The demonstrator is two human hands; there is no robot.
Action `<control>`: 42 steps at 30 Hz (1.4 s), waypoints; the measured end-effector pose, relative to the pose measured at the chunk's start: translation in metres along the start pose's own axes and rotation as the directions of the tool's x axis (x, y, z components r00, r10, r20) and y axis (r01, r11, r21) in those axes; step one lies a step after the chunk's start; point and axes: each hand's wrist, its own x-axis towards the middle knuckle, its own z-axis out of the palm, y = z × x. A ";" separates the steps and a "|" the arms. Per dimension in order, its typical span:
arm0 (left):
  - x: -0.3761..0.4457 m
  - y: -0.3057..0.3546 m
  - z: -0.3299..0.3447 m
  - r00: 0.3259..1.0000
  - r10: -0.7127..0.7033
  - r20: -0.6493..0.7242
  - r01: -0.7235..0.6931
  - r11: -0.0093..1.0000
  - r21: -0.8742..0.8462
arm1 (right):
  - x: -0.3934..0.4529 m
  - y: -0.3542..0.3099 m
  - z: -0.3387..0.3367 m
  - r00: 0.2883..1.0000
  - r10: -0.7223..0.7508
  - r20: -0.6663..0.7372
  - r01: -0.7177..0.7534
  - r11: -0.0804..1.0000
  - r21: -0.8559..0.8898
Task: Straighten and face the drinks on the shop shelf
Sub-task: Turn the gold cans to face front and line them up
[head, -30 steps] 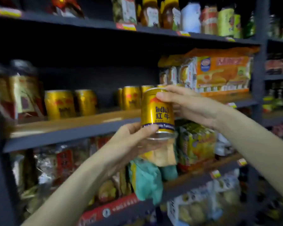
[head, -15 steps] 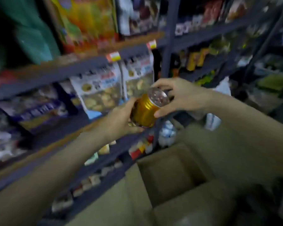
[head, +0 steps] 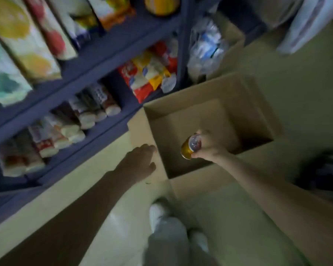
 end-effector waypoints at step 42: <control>-0.627 -0.042 -0.630 -0.257 0.175 -0.950 0.468 0.883 0.036 | -0.577 -0.680 -0.444 -0.230 -0.910 -0.345 0.692 0.096 -0.715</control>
